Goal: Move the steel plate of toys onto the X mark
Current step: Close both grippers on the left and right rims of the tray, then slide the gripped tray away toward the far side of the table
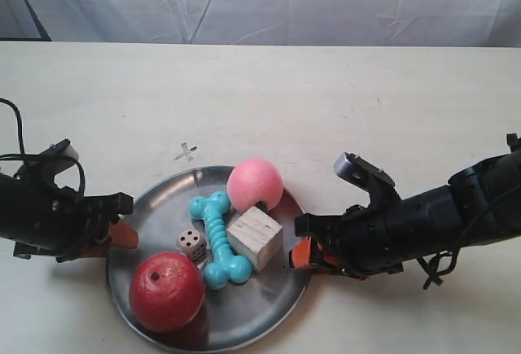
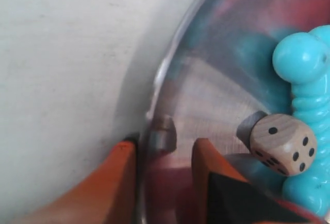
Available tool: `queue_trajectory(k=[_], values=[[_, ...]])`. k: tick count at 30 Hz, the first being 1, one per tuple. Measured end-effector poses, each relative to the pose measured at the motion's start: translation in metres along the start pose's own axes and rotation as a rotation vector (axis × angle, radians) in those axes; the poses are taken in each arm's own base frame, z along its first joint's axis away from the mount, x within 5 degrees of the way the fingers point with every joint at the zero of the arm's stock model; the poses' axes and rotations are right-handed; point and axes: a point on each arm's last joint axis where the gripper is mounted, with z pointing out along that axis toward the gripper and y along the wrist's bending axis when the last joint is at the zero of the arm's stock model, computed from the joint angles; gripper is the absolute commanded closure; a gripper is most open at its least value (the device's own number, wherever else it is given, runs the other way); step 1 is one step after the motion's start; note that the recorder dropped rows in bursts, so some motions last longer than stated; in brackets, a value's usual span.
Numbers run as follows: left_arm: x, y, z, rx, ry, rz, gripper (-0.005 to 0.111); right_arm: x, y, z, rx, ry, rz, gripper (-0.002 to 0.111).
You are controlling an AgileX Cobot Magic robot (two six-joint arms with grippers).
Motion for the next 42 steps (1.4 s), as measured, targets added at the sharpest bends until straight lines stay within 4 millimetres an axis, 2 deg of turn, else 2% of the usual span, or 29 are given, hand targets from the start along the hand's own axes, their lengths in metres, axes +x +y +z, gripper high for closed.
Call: queue_trajectory(k=[4,6,11,15,19,25,29,35,38,42], values=[[-0.001,0.002,0.002,-0.003,-0.010,0.009,0.098,-0.001,-0.003,0.000,0.034,-0.007,0.003,0.109],[-0.002,0.003,0.003,-0.012,-0.013,0.010,0.107,-0.001,-0.004,0.000,0.044,-0.016,0.027,0.109],[-0.004,0.003,0.003,-0.010,-0.016,0.011,0.107,-0.004,-0.004,0.001,0.047,-0.026,0.045,0.109],[-0.015,-0.001,0.003,-0.009,-0.031,0.041,0.107,-0.013,-0.001,0.001,0.058,-0.047,0.066,0.109],[-0.035,-0.009,-0.002,-0.023,-0.056,0.086,0.107,-0.033,0.007,0.002,0.081,-0.051,0.069,0.109],[-0.074,-0.021,-0.017,-0.109,-0.126,0.153,0.107,-0.076,0.034,-0.003,0.068,-0.097,0.020,0.109],[-0.101,-0.022,-0.027,-0.190,-0.178,0.186,0.107,-0.105,0.050,0.000,0.036,-0.107,0.006,0.109],[-0.132,0.006,-0.025,-0.255,-0.147,0.091,0.107,-0.140,0.061,0.022,-0.030,-0.024,0.037,0.109],[-0.142,0.025,-0.017,-0.253,-0.117,0.021,0.107,-0.152,0.059,0.039,-0.047,0.015,0.061,0.109],[-0.147,0.036,-0.005,-0.254,-0.080,-0.005,0.107,-0.160,0.051,0.056,-0.030,0.053,0.094,0.109]])
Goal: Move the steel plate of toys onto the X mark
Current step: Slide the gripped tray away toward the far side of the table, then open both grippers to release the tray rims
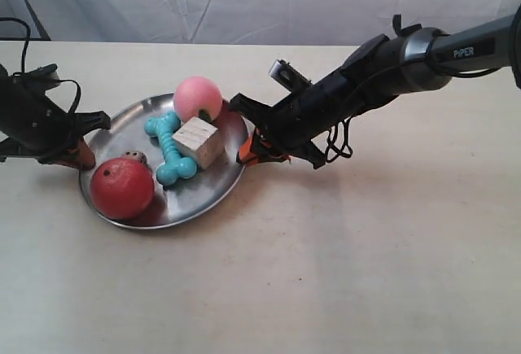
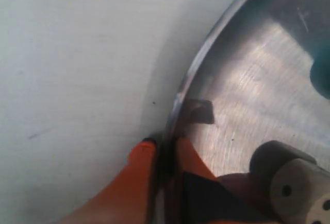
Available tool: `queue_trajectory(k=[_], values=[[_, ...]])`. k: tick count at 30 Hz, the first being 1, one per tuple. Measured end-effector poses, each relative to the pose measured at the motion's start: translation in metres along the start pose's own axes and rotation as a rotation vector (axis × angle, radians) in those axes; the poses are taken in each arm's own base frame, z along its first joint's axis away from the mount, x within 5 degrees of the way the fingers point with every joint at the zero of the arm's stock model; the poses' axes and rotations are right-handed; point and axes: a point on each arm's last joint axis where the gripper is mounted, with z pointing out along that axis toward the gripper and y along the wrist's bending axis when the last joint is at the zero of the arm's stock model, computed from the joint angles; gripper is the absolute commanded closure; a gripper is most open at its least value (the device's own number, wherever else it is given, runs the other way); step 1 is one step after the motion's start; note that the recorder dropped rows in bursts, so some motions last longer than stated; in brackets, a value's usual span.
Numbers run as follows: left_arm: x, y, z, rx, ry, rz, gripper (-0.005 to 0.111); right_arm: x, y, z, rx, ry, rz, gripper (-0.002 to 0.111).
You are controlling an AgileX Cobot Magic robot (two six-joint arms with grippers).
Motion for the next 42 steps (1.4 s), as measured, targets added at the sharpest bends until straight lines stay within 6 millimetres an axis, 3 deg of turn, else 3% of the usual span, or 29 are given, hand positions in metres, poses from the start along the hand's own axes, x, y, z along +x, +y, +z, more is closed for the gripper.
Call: queue_trajectory(k=[8,14,18,22,29,35,42], values=[[-0.006,-0.004,0.003,0.052,-0.043,0.054,0.107,-0.001,-0.017,0.015,0.063,0.041,0.066,0.109],[-0.007,-0.003,0.004,0.048,-0.051,0.108,0.107,-0.002,-0.018,0.015,0.071,0.036,0.071,0.108],[-0.007,-0.003,0.004,0.046,-0.052,0.114,0.107,-0.002,-0.018,0.015,0.081,0.040,0.050,0.087],[-0.007,-0.003,0.004,0.044,-0.057,0.114,0.098,-0.002,-0.018,0.014,0.083,0.040,0.025,0.067],[-0.007,-0.001,0.006,0.032,-0.054,0.131,0.074,-0.003,-0.014,0.013,0.080,0.038,0.007,0.067],[-0.008,-0.002,0.004,0.029,-0.064,0.139,0.072,-0.001,-0.015,0.011,0.110,0.061,-0.039,0.067],[-0.012,-0.005,-0.012,0.009,-0.104,0.190,0.072,-0.005,-0.019,-0.001,0.135,0.071,-0.056,0.067]])
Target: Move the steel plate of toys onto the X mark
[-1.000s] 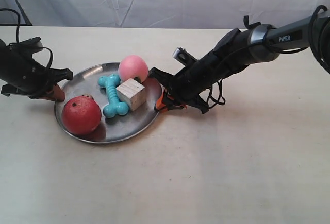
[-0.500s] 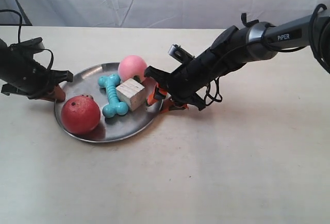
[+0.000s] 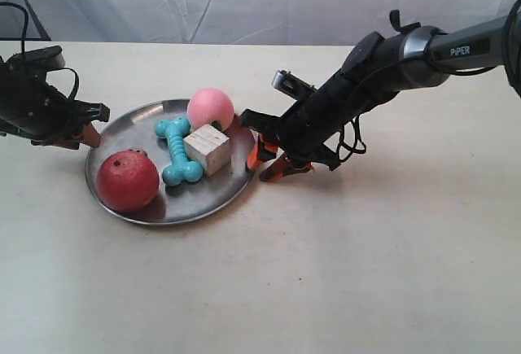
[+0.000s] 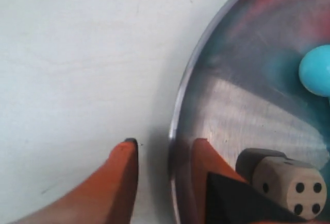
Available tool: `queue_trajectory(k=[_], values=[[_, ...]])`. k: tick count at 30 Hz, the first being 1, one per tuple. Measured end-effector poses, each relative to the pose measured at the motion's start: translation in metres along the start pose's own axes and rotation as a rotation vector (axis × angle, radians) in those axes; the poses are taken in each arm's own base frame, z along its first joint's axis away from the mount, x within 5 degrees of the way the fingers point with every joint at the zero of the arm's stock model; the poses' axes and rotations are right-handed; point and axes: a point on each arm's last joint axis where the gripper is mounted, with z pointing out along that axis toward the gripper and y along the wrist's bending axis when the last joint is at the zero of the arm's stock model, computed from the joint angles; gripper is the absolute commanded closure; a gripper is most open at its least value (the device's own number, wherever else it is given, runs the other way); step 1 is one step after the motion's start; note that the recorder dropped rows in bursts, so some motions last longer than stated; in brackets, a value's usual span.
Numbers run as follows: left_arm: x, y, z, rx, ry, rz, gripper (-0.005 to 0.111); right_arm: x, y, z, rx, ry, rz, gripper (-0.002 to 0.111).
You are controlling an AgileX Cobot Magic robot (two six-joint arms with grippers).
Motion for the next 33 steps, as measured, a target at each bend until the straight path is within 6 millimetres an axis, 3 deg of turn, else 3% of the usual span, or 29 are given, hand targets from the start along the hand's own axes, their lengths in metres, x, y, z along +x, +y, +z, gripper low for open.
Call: queue_trajectory(k=[4,6,7,8,9,11,14,16,20,21,23,27,33], values=[[-0.002,-0.003,-0.010,0.001,-0.012,0.016,0.077,-0.003,-0.009,-0.014,0.010,0.011,-0.002,0.067],[-0.002,-0.006,-0.020,0.001,-0.007,0.002,0.093,-0.002,-0.012,-0.024,0.013,0.034,-0.007,0.070],[-0.003,-0.007,-0.023,-0.002,-0.006,0.002,0.106,-0.002,-0.011,-0.029,0.009,0.039,-0.013,0.080],[-0.003,-0.009,-0.033,-0.006,-0.007,0.012,0.107,-0.001,-0.007,-0.038,0.004,0.037,-0.027,0.088],[-0.004,-0.011,-0.039,-0.005,-0.016,0.017,0.107,-0.001,-0.004,-0.044,0.003,0.027,-0.038,0.104],[-0.007,-0.018,-0.061,0.001,-0.062,0.029,0.107,0.000,0.011,-0.066,-0.001,-0.016,-0.099,0.108],[-0.013,-0.036,-0.115,0.027,-0.214,0.053,0.107,0.009,0.039,-0.116,0.025,-0.115,-0.226,0.108],[-0.006,-0.052,-0.158,0.067,-0.349,0.087,0.107,0.025,0.052,-0.146,0.063,-0.176,-0.301,0.108],[0.036,-0.075,-0.241,0.073,-0.670,0.174,0.107,0.079,0.063,-0.206,0.149,-0.453,-0.410,0.108],[0.055,-0.079,-0.261,0.052,-0.756,0.210,0.107,0.100,0.065,-0.228,0.164,-0.613,-0.434,0.108],[0.082,-0.082,-0.282,0.022,-0.865,0.252,0.107,0.123,0.062,-0.245,0.173,-0.770,-0.443,0.108],[0.136,-0.084,-0.309,-0.016,-1.066,0.274,0.107,0.174,0.045,-0.263,0.187,-1.025,-0.445,0.108],[0.194,-0.083,-0.319,-0.019,-1.237,0.288,0.107,0.223,0.021,-0.258,0.139,-1.119,-0.395,0.108]])
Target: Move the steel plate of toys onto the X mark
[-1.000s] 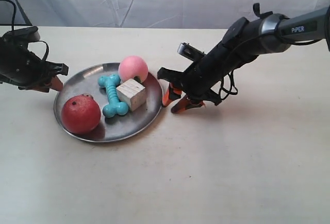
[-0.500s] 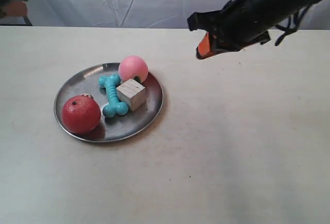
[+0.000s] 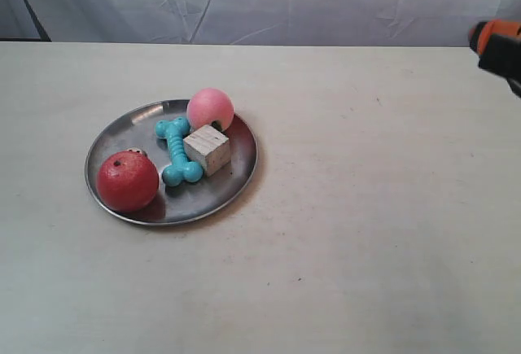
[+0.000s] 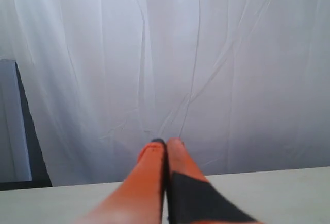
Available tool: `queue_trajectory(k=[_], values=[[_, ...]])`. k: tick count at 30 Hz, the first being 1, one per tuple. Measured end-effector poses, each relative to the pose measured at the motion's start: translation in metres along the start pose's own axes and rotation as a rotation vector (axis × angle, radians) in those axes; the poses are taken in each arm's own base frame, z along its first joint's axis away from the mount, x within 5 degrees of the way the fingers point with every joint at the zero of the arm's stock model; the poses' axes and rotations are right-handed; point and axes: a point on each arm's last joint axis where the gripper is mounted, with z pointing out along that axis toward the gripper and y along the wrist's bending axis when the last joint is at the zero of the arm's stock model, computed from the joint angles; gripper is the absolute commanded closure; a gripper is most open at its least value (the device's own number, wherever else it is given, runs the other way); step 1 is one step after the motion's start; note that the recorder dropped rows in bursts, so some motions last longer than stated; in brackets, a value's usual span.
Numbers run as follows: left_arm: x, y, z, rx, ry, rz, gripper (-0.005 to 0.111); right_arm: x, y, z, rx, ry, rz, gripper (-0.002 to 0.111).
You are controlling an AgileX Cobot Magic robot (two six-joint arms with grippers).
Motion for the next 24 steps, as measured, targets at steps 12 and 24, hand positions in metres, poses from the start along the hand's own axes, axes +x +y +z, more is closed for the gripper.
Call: queue_trajectory(k=[12,24], values=[[0.013,-0.006,-0.017,0.027,-0.011,0.007,0.107,0.022,-0.001,-0.006,-0.023,0.057,0.033,0.108],[0.014,-0.007,-0.018,0.039,0.003,0.007,0.107,0.028,0.002,-0.044,-0.090,-0.076,0.015,0.108]])
